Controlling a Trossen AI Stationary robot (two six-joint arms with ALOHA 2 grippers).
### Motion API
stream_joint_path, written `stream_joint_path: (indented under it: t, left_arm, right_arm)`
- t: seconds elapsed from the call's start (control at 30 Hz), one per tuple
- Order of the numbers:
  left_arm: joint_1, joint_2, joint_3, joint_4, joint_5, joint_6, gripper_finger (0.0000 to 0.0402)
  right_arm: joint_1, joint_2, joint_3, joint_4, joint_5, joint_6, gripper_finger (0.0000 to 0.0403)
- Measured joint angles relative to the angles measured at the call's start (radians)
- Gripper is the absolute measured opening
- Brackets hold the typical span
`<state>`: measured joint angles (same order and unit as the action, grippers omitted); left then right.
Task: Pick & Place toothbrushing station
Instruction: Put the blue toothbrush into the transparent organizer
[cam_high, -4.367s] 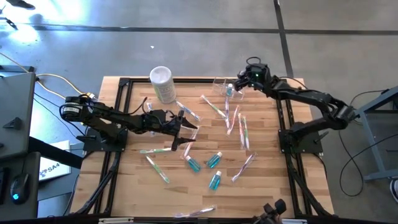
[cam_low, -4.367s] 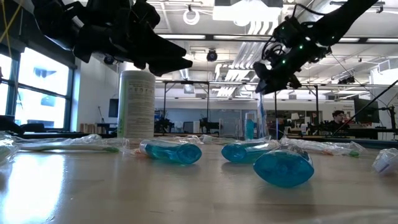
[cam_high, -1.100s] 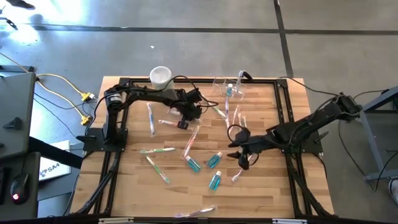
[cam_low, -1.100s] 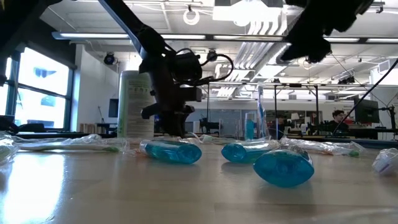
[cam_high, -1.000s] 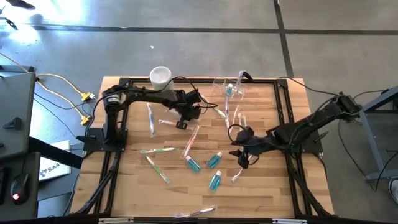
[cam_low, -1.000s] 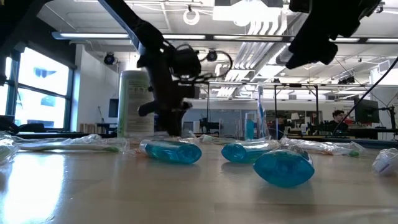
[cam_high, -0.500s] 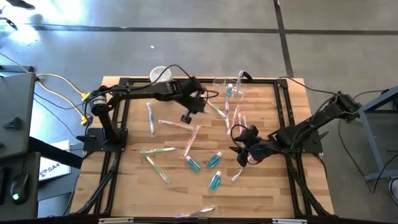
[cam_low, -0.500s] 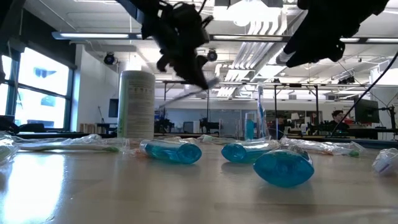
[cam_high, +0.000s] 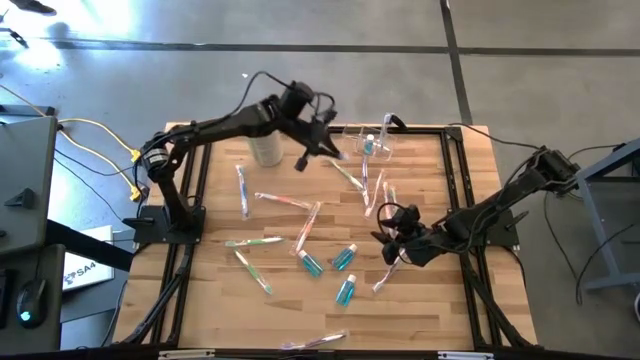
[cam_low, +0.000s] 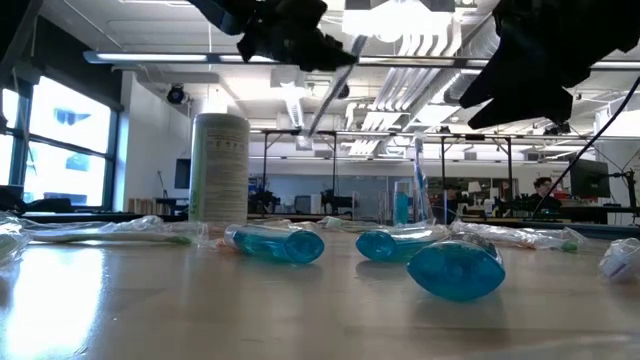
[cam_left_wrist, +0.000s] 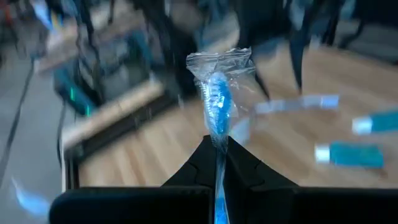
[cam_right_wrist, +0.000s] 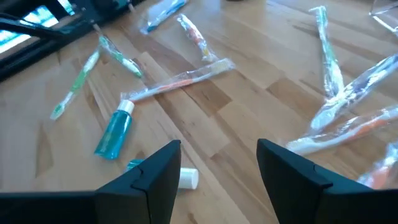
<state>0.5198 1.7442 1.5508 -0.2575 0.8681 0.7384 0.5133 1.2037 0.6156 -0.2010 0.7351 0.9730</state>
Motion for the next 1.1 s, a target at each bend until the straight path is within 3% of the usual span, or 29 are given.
stream_joint_path:
  t: [0.1, 0.17, 0.43, 0.7, 0.83, 0.93, 1.1]
  left_arm:
    - [0.053, 0.007, 0.0, 0.103, 0.161, -0.091, 0.0]
    - [0.086, 0.007, 0.0, 0.15, 0.212, -0.136, 0.0]
    - [0.18, 0.024, 0.001, 0.251, 0.261, -0.185, 0.0]
    - [0.256, 0.157, 0.001, 0.554, 0.396, -0.467, 0.0]
    - [0.248, 0.231, 0.0, 0.622, 0.433, -0.489, 0.0]
    - [0.23, 0.271, 0.0, 0.738, 0.432, -0.495, 0.0]
    - [0.211, 0.325, 0.0, 1.032, 0.428, -0.635, 0.0]
  right_arm:
    - [-0.001, 0.0, -0.025, 0.063, 0.002, -0.005, 0.0203]
    - [0.0, 0.0, -0.028, 0.077, 0.018, -0.006, 0.0203]
    - [0.0, 0.0, -0.028, 0.079, 0.093, -0.025, 0.0203]
    - [0.0, 0.0, -0.028, 0.079, 0.104, -0.03, 0.0203]
    - [0.0, 0.0, -0.028, 0.078, 0.104, -0.039, 0.0203]
    - [0.0, 0.0, -0.028, 0.078, 0.105, -0.055, 0.0203]
    - [0.0, 0.0, -0.028, 0.078, 0.105, -0.075, 0.0203]
